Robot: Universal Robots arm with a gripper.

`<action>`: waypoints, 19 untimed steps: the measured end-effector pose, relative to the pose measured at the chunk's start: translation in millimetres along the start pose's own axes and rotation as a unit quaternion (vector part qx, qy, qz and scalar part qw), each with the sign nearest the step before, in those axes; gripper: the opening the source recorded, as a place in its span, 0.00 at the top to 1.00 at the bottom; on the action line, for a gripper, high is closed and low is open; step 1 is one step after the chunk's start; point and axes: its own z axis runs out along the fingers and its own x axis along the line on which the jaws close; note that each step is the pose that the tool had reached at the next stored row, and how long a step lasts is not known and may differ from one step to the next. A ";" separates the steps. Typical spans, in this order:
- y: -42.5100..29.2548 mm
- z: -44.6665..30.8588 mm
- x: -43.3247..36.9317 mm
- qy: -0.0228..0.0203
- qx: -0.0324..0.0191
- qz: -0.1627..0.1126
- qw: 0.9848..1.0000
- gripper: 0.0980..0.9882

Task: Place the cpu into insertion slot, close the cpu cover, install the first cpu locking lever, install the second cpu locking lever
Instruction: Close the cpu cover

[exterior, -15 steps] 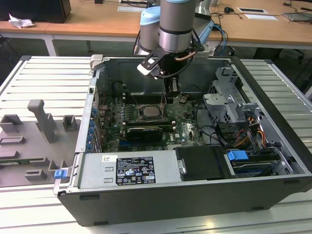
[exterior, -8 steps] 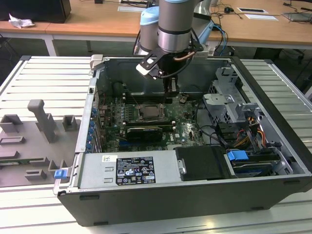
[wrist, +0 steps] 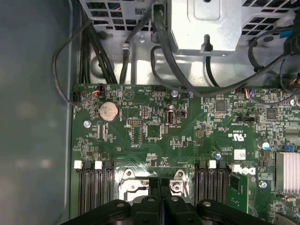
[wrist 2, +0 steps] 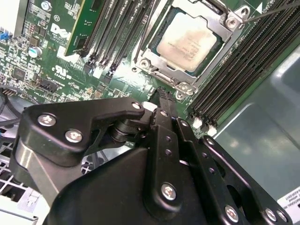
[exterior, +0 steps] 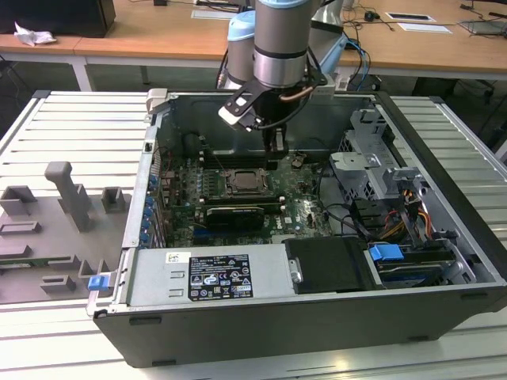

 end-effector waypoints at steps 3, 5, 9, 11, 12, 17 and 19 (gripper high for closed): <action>-3.4 0.9 0.0 0.000 0.000 -0.008 1.000 0.99; -6.5 1.0 0.2 0.000 0.000 -0.008 1.000 0.99; -22.2 0.7 0.6 0.000 0.000 -0.008 1.000 0.99; -29.5 0.5 0.8 0.000 0.000 -0.008 1.000 0.99; -32.7 0.5 0.9 0.000 0.000 -0.008 1.000 0.99; -42.1 0.2 1.1 0.000 0.000 -0.008 1.000 0.99; -43.5 0.1 1.1 0.000 0.000 -0.008 1.000 0.99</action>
